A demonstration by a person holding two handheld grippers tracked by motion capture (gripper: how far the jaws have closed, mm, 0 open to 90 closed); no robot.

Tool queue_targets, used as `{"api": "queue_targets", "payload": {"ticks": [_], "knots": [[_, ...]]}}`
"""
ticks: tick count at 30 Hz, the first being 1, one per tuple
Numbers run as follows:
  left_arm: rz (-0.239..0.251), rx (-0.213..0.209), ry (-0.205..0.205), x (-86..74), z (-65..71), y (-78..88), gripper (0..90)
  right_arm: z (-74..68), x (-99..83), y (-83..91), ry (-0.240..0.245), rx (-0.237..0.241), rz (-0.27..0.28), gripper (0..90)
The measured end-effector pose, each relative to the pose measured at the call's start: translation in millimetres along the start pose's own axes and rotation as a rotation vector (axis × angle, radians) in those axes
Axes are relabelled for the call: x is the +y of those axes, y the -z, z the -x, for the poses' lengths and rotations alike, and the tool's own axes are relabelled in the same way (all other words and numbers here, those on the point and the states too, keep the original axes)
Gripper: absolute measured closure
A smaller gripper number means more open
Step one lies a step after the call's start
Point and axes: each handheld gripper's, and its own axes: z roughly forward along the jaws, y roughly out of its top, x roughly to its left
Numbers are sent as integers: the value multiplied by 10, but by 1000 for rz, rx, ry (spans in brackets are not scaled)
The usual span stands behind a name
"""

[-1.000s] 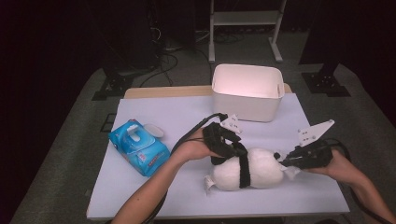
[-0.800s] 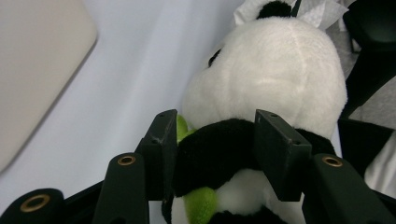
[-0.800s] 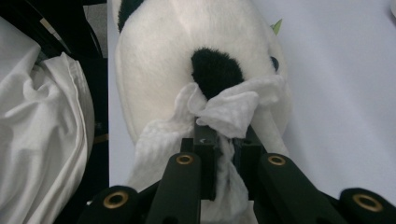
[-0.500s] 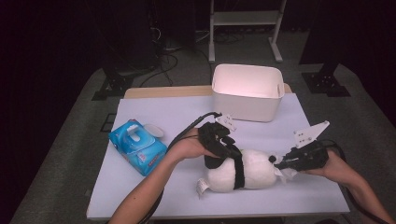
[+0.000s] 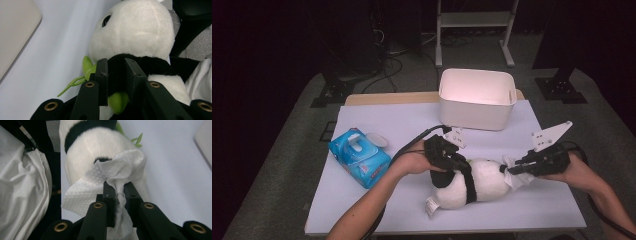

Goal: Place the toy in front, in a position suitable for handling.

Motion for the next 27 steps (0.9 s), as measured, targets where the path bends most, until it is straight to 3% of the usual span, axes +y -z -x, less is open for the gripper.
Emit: {"api": "queue_targets", "payload": {"ticks": [4,10,14,18,27], "knots": [[0,-24,-21,45,49,-32,736,32,69,42,2,-8,21,817],[-9,-19,-51,108,123,-57,737,96,198,-148,18,11,-37,816],[-7,5,-51,111,114,-63,744,122,168,-290,1,45,-61,820],[-11,17,-65,157,95,-50,756,124,134,-240,-5,33,-39,819],[-25,97,-71,212,-12,33,756,147,184,-256,-1,18,-21,818]]}}
